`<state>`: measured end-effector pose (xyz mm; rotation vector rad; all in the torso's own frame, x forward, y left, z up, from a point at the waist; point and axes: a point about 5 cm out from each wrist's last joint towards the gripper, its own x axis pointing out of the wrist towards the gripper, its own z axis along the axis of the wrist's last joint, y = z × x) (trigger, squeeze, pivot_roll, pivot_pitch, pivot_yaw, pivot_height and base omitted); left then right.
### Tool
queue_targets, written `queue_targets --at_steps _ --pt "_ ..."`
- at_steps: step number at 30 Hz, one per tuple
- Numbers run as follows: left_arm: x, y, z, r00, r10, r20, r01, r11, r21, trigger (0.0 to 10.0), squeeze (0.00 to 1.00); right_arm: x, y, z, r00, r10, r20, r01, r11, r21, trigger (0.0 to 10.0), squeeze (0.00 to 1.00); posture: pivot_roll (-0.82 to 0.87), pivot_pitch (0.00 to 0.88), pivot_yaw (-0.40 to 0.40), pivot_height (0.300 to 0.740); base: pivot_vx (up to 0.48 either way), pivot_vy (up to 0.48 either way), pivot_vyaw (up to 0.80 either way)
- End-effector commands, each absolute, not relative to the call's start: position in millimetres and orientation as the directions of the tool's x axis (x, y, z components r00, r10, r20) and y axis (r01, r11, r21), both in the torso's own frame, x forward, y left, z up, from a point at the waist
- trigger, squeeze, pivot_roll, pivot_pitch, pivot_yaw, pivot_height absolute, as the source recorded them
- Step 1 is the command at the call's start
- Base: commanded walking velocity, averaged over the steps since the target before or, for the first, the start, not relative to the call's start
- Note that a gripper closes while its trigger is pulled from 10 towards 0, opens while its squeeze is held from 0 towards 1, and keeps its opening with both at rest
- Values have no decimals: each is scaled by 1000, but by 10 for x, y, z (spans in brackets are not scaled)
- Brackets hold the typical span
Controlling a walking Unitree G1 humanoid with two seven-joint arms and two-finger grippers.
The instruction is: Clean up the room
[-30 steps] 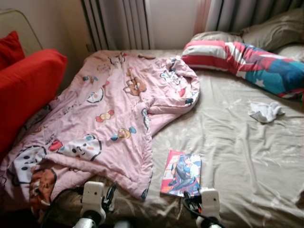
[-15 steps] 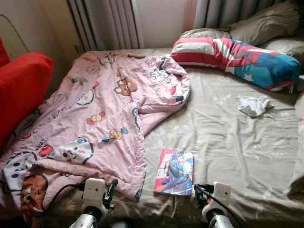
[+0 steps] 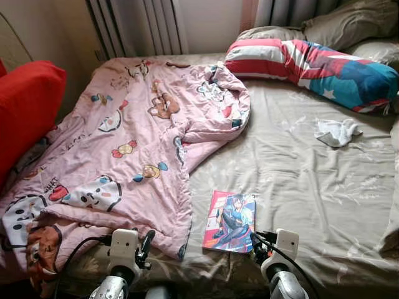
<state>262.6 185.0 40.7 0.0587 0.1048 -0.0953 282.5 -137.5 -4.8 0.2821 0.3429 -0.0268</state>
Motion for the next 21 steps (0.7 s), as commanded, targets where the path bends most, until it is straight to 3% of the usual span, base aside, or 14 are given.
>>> queue_targets --at_steps 1,15,21 --pt "2604 1911 393 990 -70 -120 78 995 60 10000 0 2798 -1324 -68 940 30 -340 62 964 257 10000 0 26 213 82 616 0 0 0" --pt "2580 1925 397 991 -65 -119 73 995 66 10000 0 2875 -1304 5 947 27 -320 52 970 236 10000 0 35 224 88 616 0 0 0" --pt "2567 1946 405 991 -59 -118 68 995 68 10000 0 2890 -1299 18 948 26 -318 53 970 236 10000 0 37 227 90 616 230 0 0"
